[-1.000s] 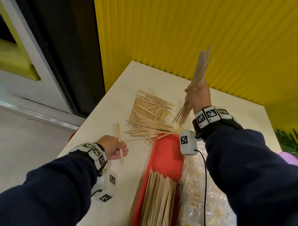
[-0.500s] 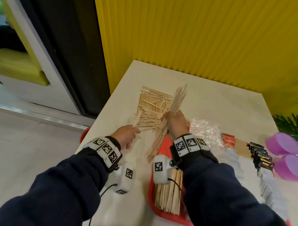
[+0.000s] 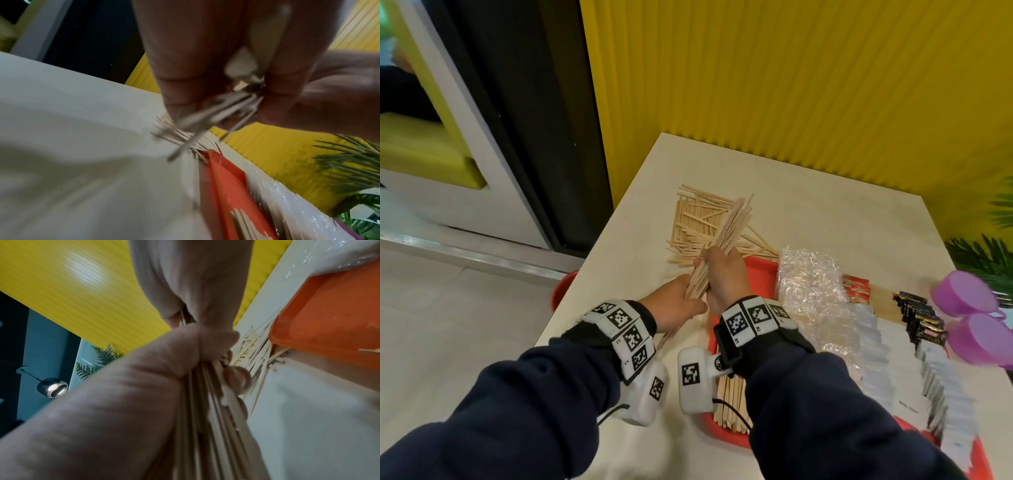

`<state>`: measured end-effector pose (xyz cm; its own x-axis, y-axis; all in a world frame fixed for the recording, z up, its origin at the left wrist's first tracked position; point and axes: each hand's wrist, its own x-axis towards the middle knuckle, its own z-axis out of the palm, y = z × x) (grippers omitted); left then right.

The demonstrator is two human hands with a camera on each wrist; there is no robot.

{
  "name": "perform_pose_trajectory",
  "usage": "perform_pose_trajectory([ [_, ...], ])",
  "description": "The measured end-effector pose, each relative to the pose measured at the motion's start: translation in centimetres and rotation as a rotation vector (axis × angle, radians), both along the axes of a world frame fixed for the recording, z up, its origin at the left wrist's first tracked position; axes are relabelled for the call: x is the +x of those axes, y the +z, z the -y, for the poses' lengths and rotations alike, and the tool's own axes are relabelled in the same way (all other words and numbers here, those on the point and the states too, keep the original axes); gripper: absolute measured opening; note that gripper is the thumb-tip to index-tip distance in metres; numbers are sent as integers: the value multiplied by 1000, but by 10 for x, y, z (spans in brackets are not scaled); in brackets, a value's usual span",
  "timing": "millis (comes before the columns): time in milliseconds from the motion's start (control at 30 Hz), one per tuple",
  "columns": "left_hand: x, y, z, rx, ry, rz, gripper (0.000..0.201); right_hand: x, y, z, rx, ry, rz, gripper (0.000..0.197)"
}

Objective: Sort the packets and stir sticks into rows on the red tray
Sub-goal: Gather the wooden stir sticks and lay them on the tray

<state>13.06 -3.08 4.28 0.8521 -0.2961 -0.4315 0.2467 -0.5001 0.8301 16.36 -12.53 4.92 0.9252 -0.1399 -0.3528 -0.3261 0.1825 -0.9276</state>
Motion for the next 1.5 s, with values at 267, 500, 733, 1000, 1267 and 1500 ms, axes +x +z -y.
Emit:
perform_pose_trajectory([
  [267,0,-1,-1,63,-37,43,20,-1,3,-5,-2,22,2,17],
  [500,0,-8,-10,27,-13,10,12,-4,2,-13,-68,59,51,19],
  [733,4,-11,-15,52,123,53,24,-22,0,-29,-218,266,300,32],
  [1000,2,-21,-15,-76,249,36,30,-32,-13,-34,-263,315,314,43],
  [1267,3,-30,-19,-6,299,-31,14,-33,-26,-34,-312,299,240,21],
  [1500,-2,-25,-15,-177,352,-74,23,-37,-29,-34,-278,259,222,21],
])
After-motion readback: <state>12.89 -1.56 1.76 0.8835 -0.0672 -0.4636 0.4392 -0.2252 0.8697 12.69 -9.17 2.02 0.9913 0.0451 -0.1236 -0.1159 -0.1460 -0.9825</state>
